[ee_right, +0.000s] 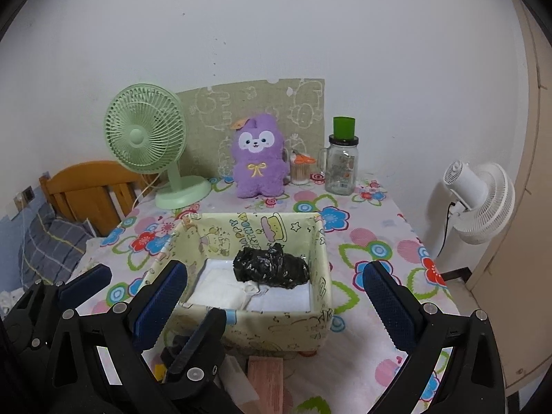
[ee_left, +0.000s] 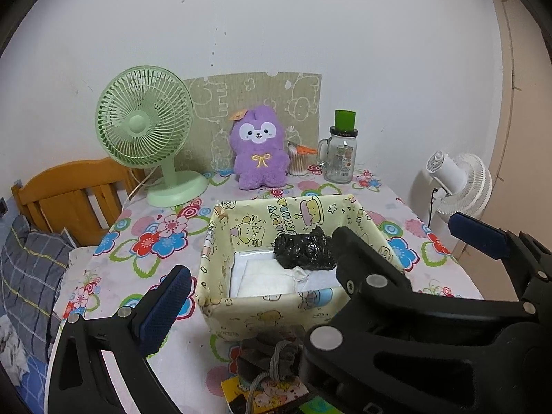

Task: Organize soft objects
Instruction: 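Withdraw both tools from the box back toward the remaining items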

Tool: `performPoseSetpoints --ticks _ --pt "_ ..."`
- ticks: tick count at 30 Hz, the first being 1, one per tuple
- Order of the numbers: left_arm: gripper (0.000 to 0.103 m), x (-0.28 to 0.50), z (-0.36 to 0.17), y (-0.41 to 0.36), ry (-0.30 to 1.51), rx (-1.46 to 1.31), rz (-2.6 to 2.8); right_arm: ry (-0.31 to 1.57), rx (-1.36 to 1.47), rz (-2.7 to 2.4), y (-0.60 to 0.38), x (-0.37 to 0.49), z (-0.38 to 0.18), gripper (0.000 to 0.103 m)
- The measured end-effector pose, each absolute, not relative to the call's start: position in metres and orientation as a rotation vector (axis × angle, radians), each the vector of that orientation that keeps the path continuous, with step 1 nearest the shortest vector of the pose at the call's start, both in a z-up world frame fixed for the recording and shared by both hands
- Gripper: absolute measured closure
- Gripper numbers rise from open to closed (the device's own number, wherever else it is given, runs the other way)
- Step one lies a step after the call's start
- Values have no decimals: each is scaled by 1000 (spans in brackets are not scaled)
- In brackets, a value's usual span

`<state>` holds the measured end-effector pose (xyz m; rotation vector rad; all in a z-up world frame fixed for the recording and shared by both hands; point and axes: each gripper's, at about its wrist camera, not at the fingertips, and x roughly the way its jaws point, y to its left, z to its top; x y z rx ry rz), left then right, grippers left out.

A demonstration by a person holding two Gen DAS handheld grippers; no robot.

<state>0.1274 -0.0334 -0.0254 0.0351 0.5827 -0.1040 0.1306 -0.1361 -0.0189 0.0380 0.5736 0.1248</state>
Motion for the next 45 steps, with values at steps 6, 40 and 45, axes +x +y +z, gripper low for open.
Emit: performPoseSetpoints --ticks 6,40,45 --pt "0 116 -23 -35 575 33 -107 564 28 122 -137 117 -16 0" --pt "0 63 -40 -33 564 19 -150 588 20 145 -136 60 -32 0" --pt "1 60 -48 -33 577 24 -153 589 15 143 -135 57 -40 1"
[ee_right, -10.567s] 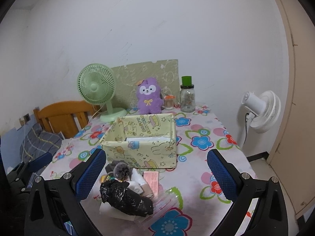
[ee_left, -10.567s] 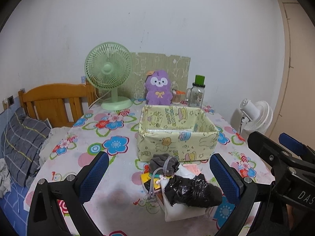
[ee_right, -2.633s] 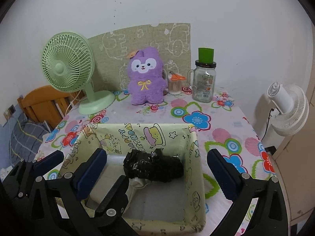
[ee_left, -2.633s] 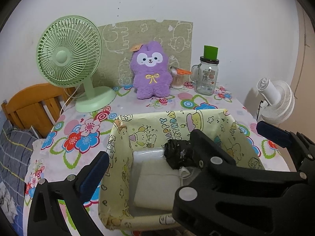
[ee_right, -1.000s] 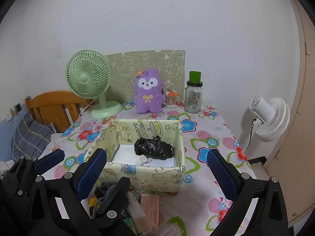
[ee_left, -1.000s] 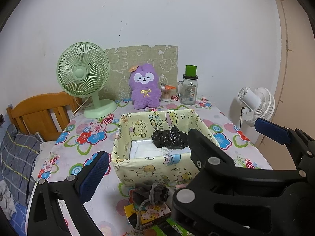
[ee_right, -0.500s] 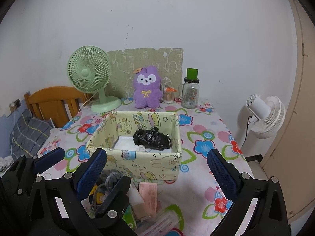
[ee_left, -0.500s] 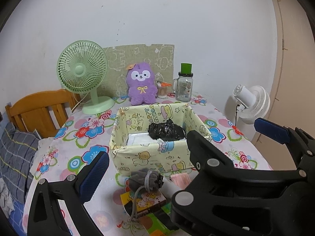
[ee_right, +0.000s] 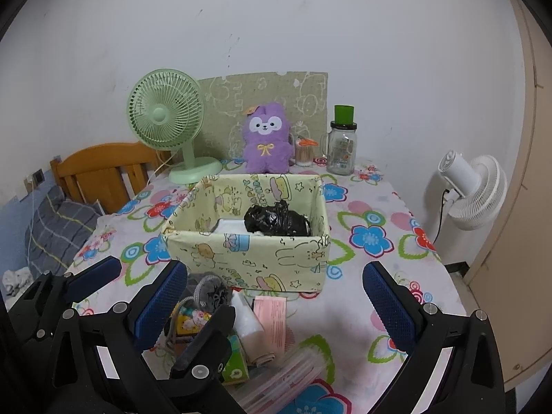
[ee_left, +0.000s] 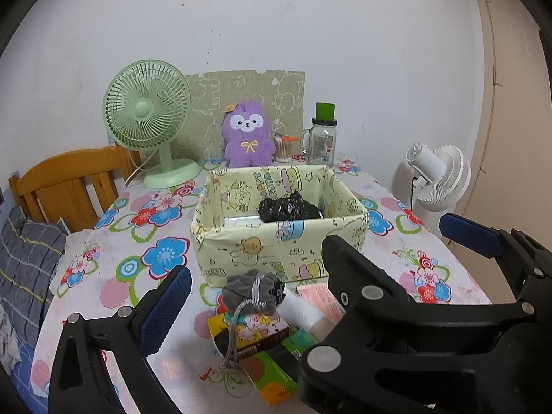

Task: Organize soft objects
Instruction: 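Withdraw both tools from the box back toward the remaining items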

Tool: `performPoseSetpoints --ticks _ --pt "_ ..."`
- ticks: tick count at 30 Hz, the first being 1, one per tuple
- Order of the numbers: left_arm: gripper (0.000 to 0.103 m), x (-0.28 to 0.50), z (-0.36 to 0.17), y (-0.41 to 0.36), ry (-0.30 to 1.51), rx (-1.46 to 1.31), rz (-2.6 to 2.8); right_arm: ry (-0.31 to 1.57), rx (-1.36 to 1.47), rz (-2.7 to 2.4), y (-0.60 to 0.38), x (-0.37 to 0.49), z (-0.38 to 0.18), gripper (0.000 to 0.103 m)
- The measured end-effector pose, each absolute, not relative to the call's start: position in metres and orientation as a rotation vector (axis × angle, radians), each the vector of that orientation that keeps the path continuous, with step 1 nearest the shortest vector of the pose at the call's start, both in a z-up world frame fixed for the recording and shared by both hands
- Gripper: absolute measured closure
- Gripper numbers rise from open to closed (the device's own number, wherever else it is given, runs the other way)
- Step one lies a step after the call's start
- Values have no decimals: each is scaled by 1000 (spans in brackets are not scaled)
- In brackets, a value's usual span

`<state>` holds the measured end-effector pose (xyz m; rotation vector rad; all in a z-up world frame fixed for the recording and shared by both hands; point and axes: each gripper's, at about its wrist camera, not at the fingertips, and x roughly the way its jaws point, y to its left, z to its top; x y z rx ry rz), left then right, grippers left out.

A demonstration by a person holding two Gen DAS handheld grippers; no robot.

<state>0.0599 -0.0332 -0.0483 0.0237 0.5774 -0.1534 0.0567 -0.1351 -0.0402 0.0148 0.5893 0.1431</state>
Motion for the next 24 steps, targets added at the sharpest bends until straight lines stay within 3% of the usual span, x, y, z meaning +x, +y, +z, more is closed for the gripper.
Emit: performPoseSetpoints --ticks 24 --pt "1 75 -92 -21 688 -11 -156 638 -5 110 -132 65 -78 4"
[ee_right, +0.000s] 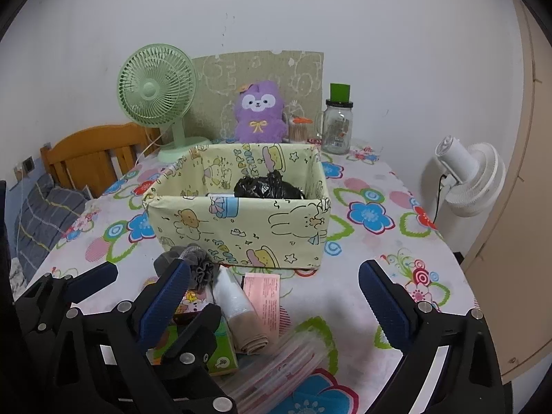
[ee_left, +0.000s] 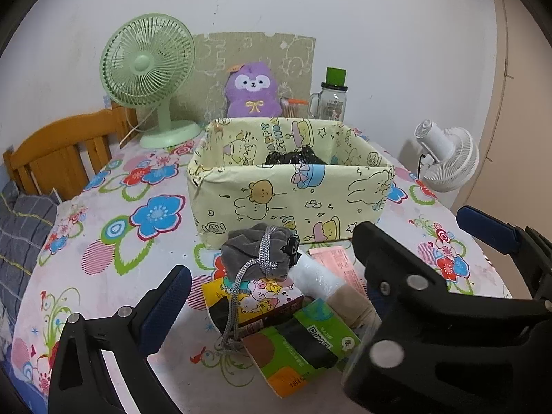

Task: Organize soft objects
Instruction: 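Withdraw both tools from the box back toward the remaining items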

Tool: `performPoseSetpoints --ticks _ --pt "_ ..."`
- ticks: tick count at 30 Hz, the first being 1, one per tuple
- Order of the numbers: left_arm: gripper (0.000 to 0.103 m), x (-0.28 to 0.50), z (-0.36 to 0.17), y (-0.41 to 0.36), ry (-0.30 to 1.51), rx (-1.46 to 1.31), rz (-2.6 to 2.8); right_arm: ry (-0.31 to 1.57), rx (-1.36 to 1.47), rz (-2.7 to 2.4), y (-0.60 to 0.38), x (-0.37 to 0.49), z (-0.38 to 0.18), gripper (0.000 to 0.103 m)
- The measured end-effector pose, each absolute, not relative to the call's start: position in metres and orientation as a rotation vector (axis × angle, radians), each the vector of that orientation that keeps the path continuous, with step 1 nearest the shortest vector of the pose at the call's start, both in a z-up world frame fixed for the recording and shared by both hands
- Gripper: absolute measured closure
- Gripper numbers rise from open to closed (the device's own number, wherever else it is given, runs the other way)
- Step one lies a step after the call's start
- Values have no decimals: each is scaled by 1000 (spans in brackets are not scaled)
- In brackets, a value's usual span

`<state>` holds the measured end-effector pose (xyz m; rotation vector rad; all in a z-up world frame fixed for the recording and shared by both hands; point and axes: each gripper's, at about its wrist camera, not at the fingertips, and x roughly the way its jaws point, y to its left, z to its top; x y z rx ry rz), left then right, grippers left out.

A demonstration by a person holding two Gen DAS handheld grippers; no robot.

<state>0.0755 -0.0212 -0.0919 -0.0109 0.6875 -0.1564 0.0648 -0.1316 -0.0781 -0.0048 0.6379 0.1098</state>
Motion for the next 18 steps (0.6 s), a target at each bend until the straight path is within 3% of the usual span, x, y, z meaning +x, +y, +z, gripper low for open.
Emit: performPoseSetpoints --ticks 18 --pt "7 102 -109 -18 739 1 -121 735 24 128 -132 93 -102 11"
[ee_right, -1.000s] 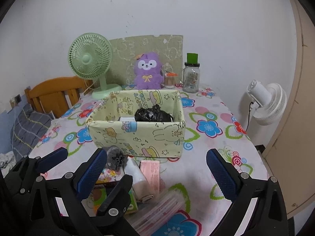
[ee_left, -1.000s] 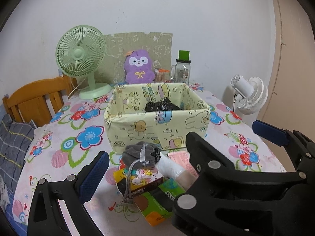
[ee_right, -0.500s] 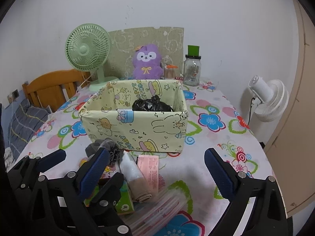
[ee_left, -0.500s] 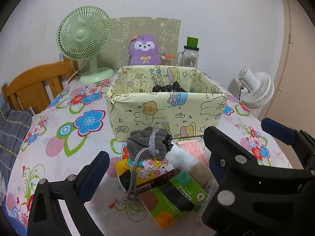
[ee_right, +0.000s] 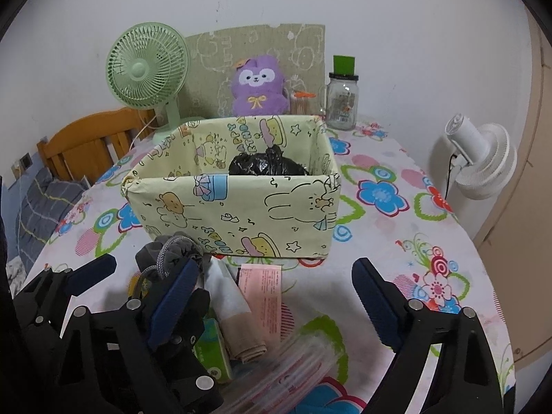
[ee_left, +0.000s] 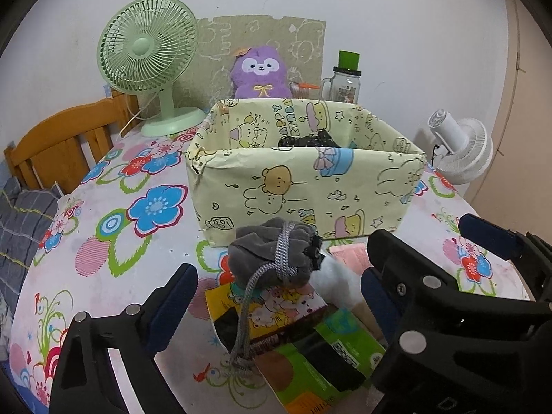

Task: Organize soft objects
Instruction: 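Withdraw both tools from the box back toward the remaining items, then grasp the grey drawstring pouch with the left tool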

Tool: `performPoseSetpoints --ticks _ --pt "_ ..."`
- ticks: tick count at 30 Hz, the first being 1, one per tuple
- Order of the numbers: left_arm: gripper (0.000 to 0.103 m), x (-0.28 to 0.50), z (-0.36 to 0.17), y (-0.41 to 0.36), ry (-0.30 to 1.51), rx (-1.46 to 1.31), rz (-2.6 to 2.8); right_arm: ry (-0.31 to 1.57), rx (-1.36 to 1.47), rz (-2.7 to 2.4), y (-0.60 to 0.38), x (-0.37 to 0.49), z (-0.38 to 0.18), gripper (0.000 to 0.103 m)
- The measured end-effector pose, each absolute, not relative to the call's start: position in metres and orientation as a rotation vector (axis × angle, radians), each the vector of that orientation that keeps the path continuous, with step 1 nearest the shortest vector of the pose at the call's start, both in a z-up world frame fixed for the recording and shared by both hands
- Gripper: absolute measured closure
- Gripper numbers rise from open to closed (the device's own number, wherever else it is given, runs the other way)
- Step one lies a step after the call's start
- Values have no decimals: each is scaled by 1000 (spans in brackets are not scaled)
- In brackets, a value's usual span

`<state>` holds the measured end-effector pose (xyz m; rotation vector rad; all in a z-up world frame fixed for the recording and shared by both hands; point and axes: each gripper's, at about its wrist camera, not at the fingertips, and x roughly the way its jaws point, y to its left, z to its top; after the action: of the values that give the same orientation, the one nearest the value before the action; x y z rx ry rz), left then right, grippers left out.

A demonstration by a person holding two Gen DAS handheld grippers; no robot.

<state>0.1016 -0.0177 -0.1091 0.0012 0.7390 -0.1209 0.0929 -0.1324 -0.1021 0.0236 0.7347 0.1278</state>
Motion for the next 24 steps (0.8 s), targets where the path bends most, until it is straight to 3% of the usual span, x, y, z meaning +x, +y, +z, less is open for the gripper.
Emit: performPoseSetpoints --ticks 18,22,24 --pt "22 128 -119 -19 773 5 -121 789 47 110 -135 116 -113 12" --pt "28 130 -119 -19 772 2 -118 790 48 111 -136 119 -114 12" --pt "36 130 -119 -19 770 1 -120 788 43 112 -135 119 -113 12"
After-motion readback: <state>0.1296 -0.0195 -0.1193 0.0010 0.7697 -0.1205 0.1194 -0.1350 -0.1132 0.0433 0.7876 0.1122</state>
